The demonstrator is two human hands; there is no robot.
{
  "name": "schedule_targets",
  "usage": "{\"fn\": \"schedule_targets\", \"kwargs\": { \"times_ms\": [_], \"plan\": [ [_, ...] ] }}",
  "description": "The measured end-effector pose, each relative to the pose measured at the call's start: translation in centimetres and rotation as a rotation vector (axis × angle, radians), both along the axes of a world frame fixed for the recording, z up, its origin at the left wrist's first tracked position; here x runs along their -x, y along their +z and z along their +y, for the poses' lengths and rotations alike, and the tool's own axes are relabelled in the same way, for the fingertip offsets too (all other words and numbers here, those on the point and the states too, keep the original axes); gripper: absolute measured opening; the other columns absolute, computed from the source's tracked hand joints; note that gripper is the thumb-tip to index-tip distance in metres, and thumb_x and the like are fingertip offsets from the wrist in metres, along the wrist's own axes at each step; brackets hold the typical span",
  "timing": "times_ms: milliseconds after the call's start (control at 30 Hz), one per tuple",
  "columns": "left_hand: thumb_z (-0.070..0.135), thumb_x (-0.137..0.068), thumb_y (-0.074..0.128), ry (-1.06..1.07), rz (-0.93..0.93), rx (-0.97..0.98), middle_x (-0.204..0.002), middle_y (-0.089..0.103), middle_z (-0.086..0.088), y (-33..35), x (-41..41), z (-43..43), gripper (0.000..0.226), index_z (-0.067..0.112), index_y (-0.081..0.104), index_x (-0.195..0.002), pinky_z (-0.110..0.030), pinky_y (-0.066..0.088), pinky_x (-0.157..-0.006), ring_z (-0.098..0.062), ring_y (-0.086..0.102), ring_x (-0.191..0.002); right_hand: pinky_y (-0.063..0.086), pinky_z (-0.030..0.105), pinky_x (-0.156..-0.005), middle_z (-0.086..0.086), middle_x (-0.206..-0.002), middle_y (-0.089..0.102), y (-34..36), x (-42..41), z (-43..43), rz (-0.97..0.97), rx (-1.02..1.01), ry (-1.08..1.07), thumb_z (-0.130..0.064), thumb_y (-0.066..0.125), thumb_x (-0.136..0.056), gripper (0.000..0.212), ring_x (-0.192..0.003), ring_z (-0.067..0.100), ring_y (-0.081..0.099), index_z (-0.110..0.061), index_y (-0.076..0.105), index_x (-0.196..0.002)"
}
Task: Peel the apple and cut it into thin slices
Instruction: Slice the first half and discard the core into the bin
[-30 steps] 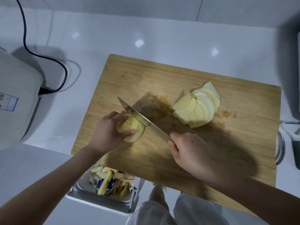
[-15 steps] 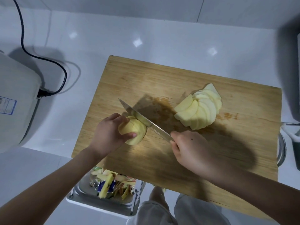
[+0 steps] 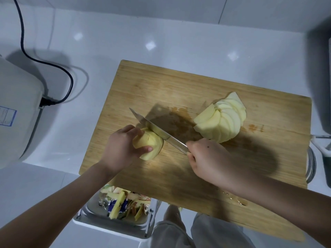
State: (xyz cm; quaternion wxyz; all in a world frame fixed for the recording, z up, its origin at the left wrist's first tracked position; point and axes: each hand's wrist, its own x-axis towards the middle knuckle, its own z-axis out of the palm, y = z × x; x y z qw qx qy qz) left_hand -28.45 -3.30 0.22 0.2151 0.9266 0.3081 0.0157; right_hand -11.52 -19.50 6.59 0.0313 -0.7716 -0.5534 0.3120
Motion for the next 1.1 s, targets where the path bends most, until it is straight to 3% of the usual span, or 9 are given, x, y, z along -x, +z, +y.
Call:
{"fn": "schedule_targets", "kwargs": {
  "times_ms": [167, 333, 467, 533, 600, 733, 833, 967, 1100],
  "plan": [
    [0.041, -0.06, 0.086, 0.03, -0.039, -0.033, -0.09, 0.069, -0.005, -0.4, 0.0, -0.2, 0.055, 0.006, 0.071, -0.099, -0.024, 0.04, -0.062, -0.025, 0.064, -0.07, 0.03, 0.018, -0.047, -0.006, -0.064, 0.045, -2.2, 1.3, 0.2, 0.061, 0.005, -0.039, -0.009, 0.046, -0.094, 0.013, -0.054, 0.009, 0.044, -0.015, 0.047, -0.082],
    [0.048, -0.063, 0.082, 0.035, -0.011, 0.009, -0.096, 0.067, -0.003, 0.0, 0.1, -0.3, 0.059, 0.008, 0.069, -0.104, -0.027, 0.043, -0.064, -0.024, 0.064, -0.077, 0.024, 0.014, -0.043, -0.012, -0.057, 0.038, -3.1, 0.9, 0.6, 0.058, -0.112, -0.112, -0.015, 0.047, -0.095, 0.03, -0.047, 0.0, 0.037, -0.02, 0.035, -0.068],
    [0.056, -0.065, 0.075, 0.249, -0.044, 0.231, -0.113, 0.062, 0.002, 0.8, -0.1, -0.3, 0.065, 0.017, 0.064, -0.116, -0.032, 0.048, -0.083, -0.016, 0.059, -0.097, 0.029, 0.015, -0.041, -0.009, -0.059, 0.045, -1.3, 0.1, -0.2, 0.104, -0.19, -0.25, -0.023, 0.046, -0.096, 0.025, -0.047, 0.002, 0.043, -0.022, 0.043, -0.071],
    [0.047, -0.072, 0.074, 0.472, -0.203, 0.485, -0.12, 0.06, 0.002, 1.6, -0.7, -0.3, 0.061, 0.019, 0.058, -0.123, -0.035, 0.047, -0.095, -0.014, 0.057, -0.107, 0.03, 0.012, -0.041, -0.006, -0.056, 0.048, -0.1, -0.2, -0.9, 0.267, -0.226, -0.361, -0.024, 0.049, -0.094, 0.023, -0.043, 0.004, 0.046, -0.021, 0.047, -0.072],
    [0.031, -0.07, 0.075, 0.643, -0.463, 0.969, -0.122, 0.061, -0.005, 2.6, -1.3, -0.4, 0.059, 0.016, 0.055, -0.124, -0.035, 0.046, -0.099, -0.016, 0.06, -0.109, 0.036, 0.02, -0.038, -0.003, -0.049, 0.05, 1.2, -0.3, -1.2, 0.578, -0.23, -0.486, -0.021, 0.052, -0.093, 0.019, -0.036, 0.006, 0.047, -0.016, 0.05, -0.075],
    [0.013, -0.069, 0.072, 0.544, -0.792, 1.754, -0.103, 0.068, -0.009, 4.4, -1.4, -0.8, 0.042, 0.006, 0.068, -0.111, -0.033, 0.054, -0.089, -0.02, 0.065, -0.089, 0.035, 0.021, -0.034, 0.003, -0.047, 0.048, 3.1, -0.1, -1.1, 0.894, -0.111, -0.605, -0.014, 0.055, -0.092, 0.018, -0.034, 0.014, 0.04, -0.008, 0.052, -0.075],
    [0.006, -0.082, 0.05, 0.641, -0.846, 1.772, -0.088, 0.068, -0.007, 4.9, -0.7, -1.6, 0.029, 0.002, 0.068, -0.104, -0.029, 0.059, -0.07, -0.014, 0.065, -0.068, 0.036, 0.022, -0.034, 0.003, -0.048, 0.048, 3.7, 0.3, -1.2, 0.937, -0.035, -0.608, -0.013, 0.055, -0.092, 0.012, -0.035, 0.013, 0.039, -0.005, 0.054, -0.082],
    [0.002, -0.083, 0.051, 0.846, -0.796, 1.599, -0.07, 0.058, -0.003, 4.4, 1.4, -2.1, 0.009, 0.001, 0.059, -0.087, -0.023, 0.057, -0.06, -0.007, 0.06, -0.056, 0.035, 0.021, -0.034, 0.004, -0.049, 0.048, 3.8, 1.3, -1.2, 0.962, 0.032, -0.574, -0.014, 0.057, -0.091, 0.013, -0.036, 0.013, 0.038, -0.009, 0.054, -0.079],
    [-0.007, -0.087, 0.047, 0.963, -0.862, 1.589, -0.077, 0.07, -0.013, 5.0, 4.4, -2.7, 0.03, -0.003, 0.071, -0.07, -0.027, 0.058, -0.06, -0.019, 0.07, -0.068, 0.036, 0.021, -0.034, 0.004, -0.048, 0.047, 3.9, 1.6, -0.7, 0.91, 0.024, -0.543, -0.012, 0.055, -0.092, 0.018, -0.035, 0.013, 0.037, -0.01, 0.052, -0.074]
  ]
}}
